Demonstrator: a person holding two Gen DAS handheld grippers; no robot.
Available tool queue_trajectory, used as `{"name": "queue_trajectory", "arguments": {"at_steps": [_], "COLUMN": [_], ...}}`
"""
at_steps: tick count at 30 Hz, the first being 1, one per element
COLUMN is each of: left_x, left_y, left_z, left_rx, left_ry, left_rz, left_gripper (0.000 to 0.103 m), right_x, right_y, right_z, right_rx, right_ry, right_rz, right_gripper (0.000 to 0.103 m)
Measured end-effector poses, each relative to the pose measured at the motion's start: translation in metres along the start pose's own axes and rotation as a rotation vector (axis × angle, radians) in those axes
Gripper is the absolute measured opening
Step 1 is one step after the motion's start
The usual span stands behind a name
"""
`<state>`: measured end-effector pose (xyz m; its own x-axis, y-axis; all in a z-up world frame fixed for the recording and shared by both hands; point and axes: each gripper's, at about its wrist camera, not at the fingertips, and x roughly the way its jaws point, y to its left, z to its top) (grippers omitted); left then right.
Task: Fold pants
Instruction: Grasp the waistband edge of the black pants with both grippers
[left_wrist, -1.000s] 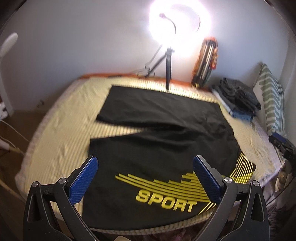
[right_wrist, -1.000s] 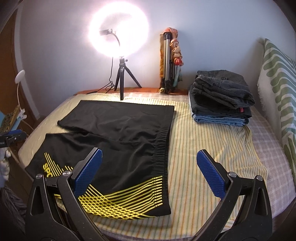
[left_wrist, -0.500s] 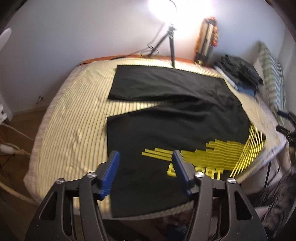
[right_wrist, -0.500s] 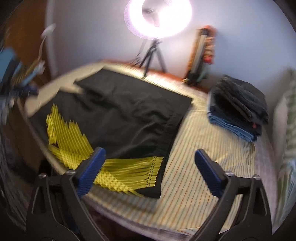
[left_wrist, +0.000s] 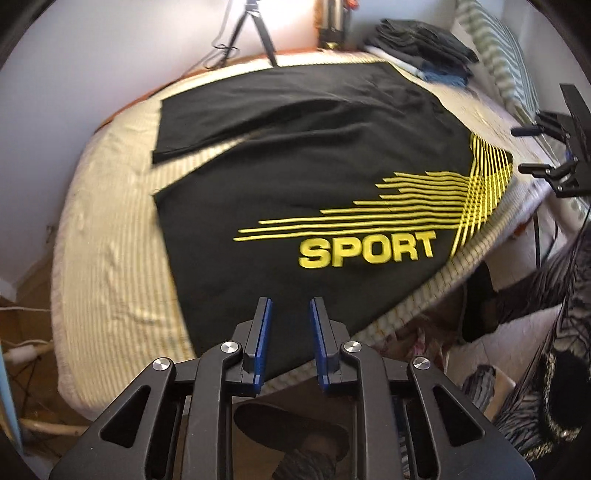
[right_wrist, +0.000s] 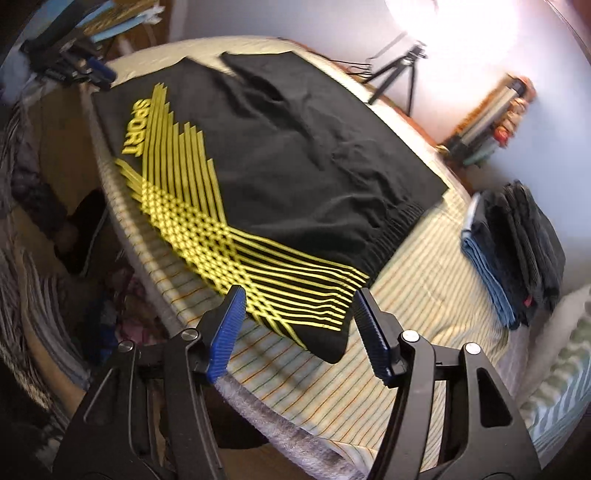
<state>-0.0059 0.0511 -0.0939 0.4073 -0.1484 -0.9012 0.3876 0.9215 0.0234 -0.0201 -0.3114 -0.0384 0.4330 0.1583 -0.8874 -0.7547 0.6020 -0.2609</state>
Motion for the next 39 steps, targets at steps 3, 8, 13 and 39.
{"name": "queue_trajectory", "arguments": {"at_steps": [3,8,13,39], "left_x": [0.002,0.004,0.0,0.019], "left_y": [-0.005,-0.007,-0.016,-0.009], "left_z": [0.002,0.002,-0.001,0.01], "left_rx": [0.012,0.013,0.065,0.142], "left_ry": [0.001,0.003,-0.007,-0.087], "left_rz": [-0.026,-0.063,-0.088,0.051], "left_gripper": [0.019,0.019,0.032,0.001], "right_x": [0.007,0.031,0.039,0.014], "right_y": [0.01,0.031,0.031,0.0], "right_z": [0.001,-0.003,0.0,0.028], "right_rx": [-0.078,-0.238,-0.267,-0.057], "right_ry": [0.03,0.113,0.142,-0.007], "right_rz": [0.011,-0.056,-0.099,-0.163], "right_gripper": [0.063,0.063,0.02,0.004]}}
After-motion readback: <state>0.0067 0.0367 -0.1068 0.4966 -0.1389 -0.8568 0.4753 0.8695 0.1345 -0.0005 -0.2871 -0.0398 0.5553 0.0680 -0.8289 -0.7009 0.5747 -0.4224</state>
